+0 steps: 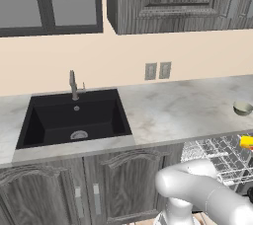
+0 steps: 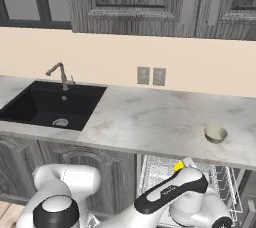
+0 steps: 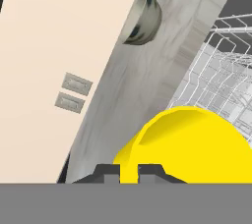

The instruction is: Pick up the cup and bowl from the counter, place them in the dishwasher, and close the dishwasher door.

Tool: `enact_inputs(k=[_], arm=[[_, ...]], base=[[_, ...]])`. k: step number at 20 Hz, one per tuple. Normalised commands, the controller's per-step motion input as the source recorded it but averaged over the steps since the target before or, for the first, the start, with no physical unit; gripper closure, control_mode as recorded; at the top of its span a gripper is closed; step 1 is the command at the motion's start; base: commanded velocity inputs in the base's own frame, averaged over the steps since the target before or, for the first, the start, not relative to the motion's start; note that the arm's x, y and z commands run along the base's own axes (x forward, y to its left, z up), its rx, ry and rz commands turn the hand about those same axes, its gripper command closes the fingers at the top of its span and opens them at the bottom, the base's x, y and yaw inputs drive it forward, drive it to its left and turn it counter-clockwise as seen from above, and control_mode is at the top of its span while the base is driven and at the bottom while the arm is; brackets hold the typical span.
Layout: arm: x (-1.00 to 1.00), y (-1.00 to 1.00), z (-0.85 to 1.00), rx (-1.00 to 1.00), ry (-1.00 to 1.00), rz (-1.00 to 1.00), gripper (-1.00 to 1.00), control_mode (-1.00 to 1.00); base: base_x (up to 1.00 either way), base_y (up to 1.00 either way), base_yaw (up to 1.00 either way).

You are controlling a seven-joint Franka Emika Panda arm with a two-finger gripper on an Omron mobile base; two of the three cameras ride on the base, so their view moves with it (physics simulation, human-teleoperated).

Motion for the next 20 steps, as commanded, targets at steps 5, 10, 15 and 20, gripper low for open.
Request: enact_inputs(k=[5,10,15,20], arm=[[0.0,0.0,-0.5,0.01,0.02,0.03,1.0,-1.0],[0.01,-0.07,-0.42,0.04,0.03,0.07,1.0,-1.0],[0.23,-0.31,-0.19,0.07,0.02,0.11,1.0,-1.0],[0.33,-0.37,-0.21,0.08,0.03,0.12,1.0,-1.0]], base=[[0.0,0.0,0.0],[0.0,0.0,0.0],[0.0,0.0,0.0],[0.0,0.0,0.0]])
